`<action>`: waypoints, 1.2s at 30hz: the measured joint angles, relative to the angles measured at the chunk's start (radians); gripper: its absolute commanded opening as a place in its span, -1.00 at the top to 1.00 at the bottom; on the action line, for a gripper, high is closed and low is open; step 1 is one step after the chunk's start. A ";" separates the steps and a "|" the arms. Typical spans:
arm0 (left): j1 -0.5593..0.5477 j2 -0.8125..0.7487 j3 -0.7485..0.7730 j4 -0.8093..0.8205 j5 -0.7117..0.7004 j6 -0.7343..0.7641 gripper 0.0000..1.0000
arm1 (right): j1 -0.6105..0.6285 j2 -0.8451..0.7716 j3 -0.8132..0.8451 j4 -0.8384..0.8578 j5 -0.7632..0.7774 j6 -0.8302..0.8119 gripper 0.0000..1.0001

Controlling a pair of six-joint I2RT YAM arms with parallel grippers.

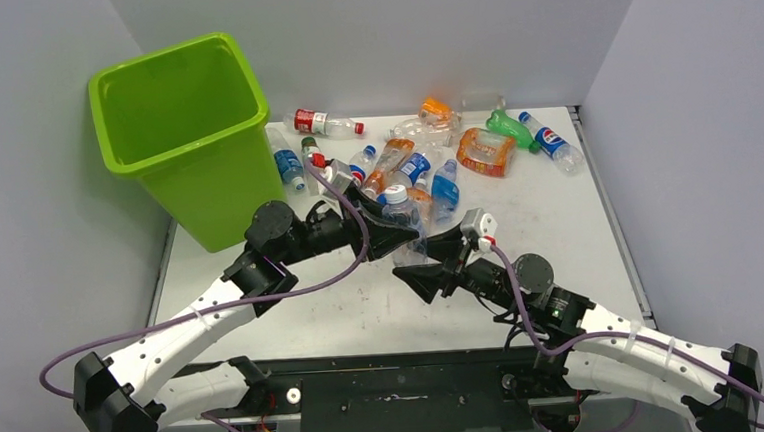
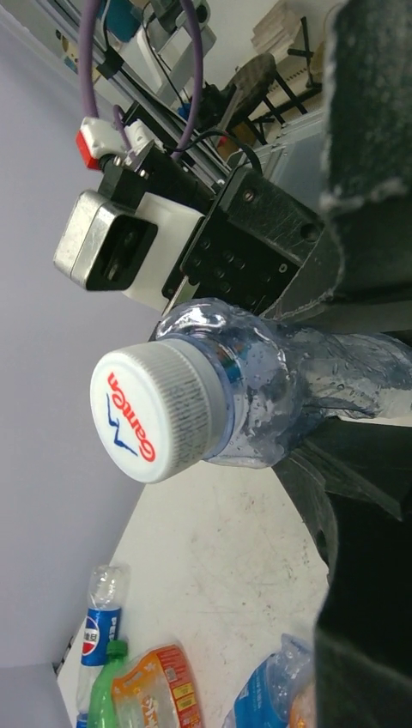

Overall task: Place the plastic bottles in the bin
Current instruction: Place the plastic bottle in the trash bin.

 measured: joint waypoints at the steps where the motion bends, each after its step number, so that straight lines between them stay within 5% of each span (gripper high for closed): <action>1: 0.000 0.000 0.011 -0.015 0.011 0.014 0.95 | 0.000 -0.003 0.006 -0.014 0.005 -0.008 0.31; 3: 0.000 -0.001 0.025 -0.033 0.023 0.041 0.76 | 0.003 -0.004 0.011 -0.026 0.002 -0.004 0.50; 6: 0.002 -0.003 0.026 -0.050 0.050 0.051 -0.90 | 0.013 -0.004 0.012 -0.037 -0.002 -0.002 0.65; 7: 0.002 -0.004 0.027 -0.056 0.054 0.058 -0.94 | 0.013 -0.004 0.012 -0.037 -0.003 -0.006 0.67; 20: 0.084 -0.143 0.087 -0.071 -0.113 -0.035 -0.99 | 0.011 -0.026 -0.007 -0.019 0.008 -0.024 0.70; 26: 0.131 -0.010 0.272 -0.142 -0.080 -0.109 -0.72 | 0.011 -0.026 -0.007 -0.020 0.008 -0.029 0.71; 36: 0.129 0.093 0.283 -0.262 0.033 -0.154 -0.31 | 0.013 -0.021 -0.007 -0.020 0.014 -0.037 0.72</action>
